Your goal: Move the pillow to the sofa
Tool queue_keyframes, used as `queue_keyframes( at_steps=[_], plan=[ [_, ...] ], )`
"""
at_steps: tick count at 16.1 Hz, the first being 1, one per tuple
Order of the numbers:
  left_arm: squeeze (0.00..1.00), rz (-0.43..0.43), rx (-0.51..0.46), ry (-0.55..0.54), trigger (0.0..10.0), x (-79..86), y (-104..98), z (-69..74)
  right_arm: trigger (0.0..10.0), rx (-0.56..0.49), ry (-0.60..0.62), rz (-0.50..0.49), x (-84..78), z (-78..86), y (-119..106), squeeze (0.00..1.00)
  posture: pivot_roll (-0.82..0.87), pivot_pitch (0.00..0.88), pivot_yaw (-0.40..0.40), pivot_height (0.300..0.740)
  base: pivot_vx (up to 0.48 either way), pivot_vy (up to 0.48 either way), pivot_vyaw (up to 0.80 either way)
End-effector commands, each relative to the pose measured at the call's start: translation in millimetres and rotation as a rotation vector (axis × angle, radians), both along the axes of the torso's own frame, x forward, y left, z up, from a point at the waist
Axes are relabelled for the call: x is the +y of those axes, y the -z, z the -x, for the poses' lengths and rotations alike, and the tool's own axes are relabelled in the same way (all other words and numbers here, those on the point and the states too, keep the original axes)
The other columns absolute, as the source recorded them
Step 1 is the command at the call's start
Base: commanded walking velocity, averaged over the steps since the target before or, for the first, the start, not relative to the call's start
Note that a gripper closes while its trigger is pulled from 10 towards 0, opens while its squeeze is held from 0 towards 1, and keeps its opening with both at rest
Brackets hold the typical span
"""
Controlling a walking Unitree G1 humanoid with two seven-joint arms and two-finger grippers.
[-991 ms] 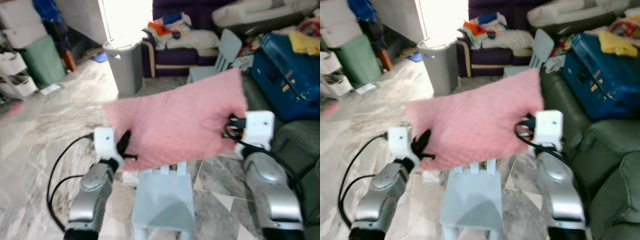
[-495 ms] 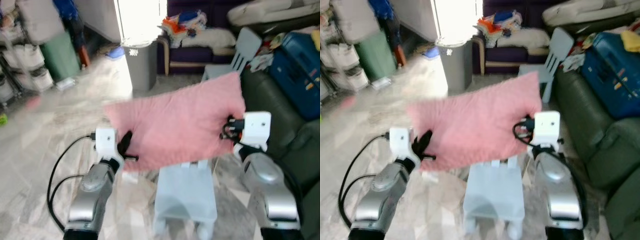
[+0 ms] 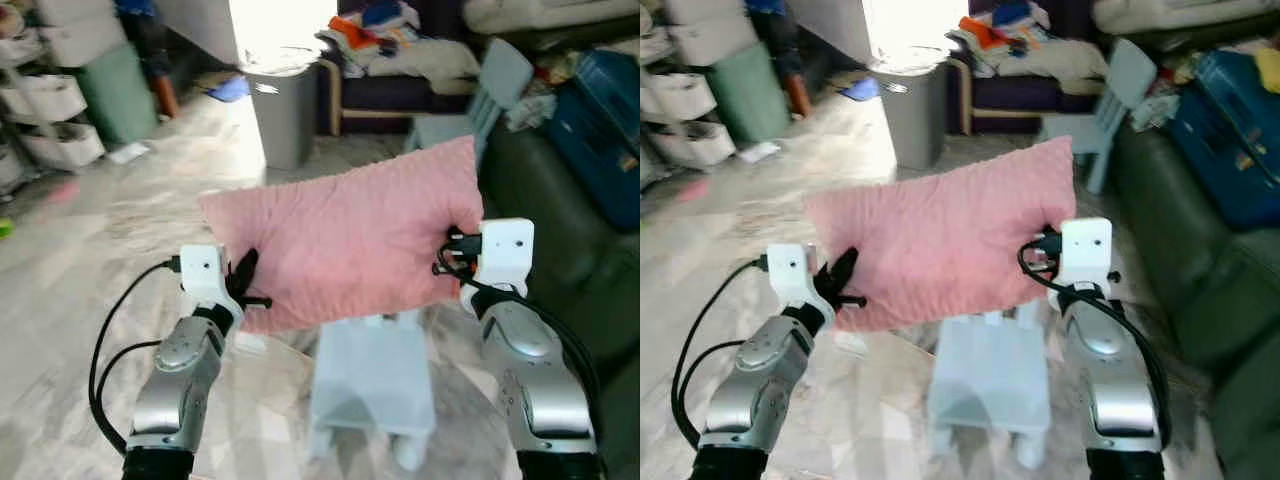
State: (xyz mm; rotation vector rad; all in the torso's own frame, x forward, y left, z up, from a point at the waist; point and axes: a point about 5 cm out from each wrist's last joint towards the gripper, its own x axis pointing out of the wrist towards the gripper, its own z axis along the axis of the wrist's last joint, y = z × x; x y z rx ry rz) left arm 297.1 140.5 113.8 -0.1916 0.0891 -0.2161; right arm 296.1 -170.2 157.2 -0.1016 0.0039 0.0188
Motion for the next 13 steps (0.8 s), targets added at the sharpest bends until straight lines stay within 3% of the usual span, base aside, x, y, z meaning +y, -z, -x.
queue_keyframes(
  at_steps=[1,5,8,13],
  plan=[
    [0.00,0.008,-0.012,0.011,10.0,0.5,-4,-2.5,10.0,-0.024,0.003,0.002,0.6,0.0,-7,0.00,-0.09,0.000,0.038,0.740,0.000,0.000,-0.80],
    [0.00,-0.001,-0.027,0.009,10.0,3.6,-6,-3.6,10.0,-0.024,0.005,0.011,-0.5,0.4,-7,0.00,-0.09,0.000,0.036,0.740,0.000,0.000,-0.80],
    [0.00,0.046,-0.037,0.068,10.0,-0.5,-10,-3.9,10.0,-0.019,0.007,0.017,-0.8,0.8,-7,0.00,-0.09,0.000,0.036,0.740,0.000,0.000,-0.80],
    [0.00,-0.002,-0.059,0.144,10.0,-13.4,-9,0.4,10.0,-0.016,0.007,0.017,-1.7,0.7,-7,0.00,-0.09,0.000,0.033,0.740,0.000,0.000,-0.80]
  ],
)
